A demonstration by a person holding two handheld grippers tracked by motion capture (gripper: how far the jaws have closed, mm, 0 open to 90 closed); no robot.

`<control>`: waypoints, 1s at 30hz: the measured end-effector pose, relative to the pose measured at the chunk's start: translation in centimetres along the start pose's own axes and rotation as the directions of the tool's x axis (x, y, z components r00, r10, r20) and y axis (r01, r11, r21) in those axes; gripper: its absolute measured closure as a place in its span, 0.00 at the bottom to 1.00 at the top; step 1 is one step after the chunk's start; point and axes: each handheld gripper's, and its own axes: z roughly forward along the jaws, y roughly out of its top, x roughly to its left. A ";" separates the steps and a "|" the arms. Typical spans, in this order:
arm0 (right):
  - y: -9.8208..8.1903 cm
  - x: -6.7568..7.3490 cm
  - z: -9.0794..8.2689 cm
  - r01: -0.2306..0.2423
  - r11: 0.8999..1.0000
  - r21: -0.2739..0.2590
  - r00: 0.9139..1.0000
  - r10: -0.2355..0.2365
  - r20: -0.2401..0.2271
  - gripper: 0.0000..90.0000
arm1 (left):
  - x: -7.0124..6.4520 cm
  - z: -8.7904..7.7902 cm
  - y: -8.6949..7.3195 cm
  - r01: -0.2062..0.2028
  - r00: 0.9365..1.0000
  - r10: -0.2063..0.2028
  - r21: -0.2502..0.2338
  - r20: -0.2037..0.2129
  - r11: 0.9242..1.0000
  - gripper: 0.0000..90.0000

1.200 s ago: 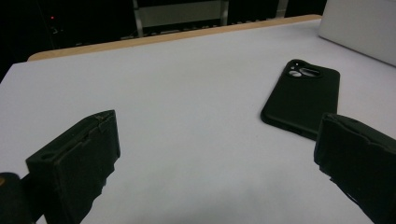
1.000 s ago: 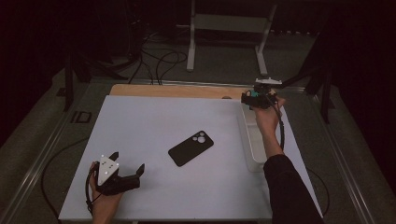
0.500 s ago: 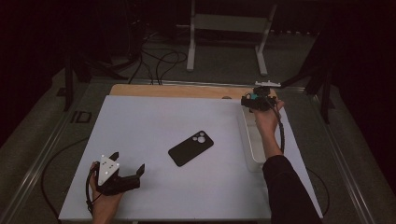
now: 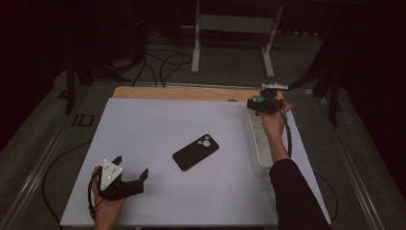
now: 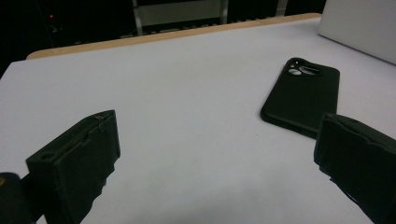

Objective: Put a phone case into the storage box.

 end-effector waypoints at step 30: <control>0.7 2.4 -5.6 -0.002 0.986 -0.166 0.981 -0.031 -0.193 0.15 | -0.1 0.0 0.0 -0.002 1.000 0.002 0.003 -0.001 1.000 0.01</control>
